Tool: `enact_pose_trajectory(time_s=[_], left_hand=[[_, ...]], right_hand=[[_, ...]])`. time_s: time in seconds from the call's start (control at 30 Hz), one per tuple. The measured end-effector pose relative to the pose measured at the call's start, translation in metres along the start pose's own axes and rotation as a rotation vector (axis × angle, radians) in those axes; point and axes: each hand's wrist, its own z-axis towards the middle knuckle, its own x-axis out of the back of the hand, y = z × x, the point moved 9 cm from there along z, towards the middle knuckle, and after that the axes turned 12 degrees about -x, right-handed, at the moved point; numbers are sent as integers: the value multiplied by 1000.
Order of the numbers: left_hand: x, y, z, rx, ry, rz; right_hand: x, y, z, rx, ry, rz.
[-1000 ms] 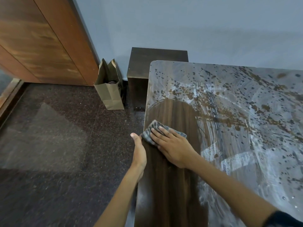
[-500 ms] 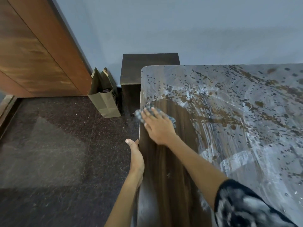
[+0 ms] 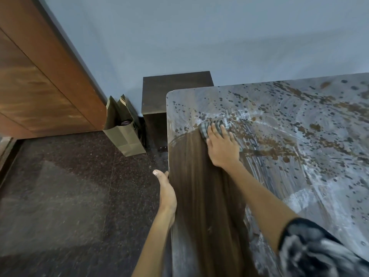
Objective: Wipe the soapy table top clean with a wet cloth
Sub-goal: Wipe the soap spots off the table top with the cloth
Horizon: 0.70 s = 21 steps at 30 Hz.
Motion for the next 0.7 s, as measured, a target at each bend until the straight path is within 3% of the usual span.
enact_pose_trajectory(time_s=[0.1, 0.2, 0.37, 0.47, 0.57, 0.7], left_hand=[[-2, 9, 3, -42, 23, 43], [-3, 15, 6, -50, 37, 17], [-13, 25, 18, -46, 20, -39], [-12, 24, 36, -27, 38, -15], [-15, 29, 49, -54, 27, 39], [-17, 34, 60, -79, 34, 91]], right_hand=[[-2, -45, 18, 25, 3, 15], [-6, -86, -11, 272, 20, 2], [-18, -64, -92, 587, -79, 8], [-12, -26, -81, 499, -18, -60], [-3, -3, -17, 263, 2, -55], [10, -23, 57, 22, 31, 36]])
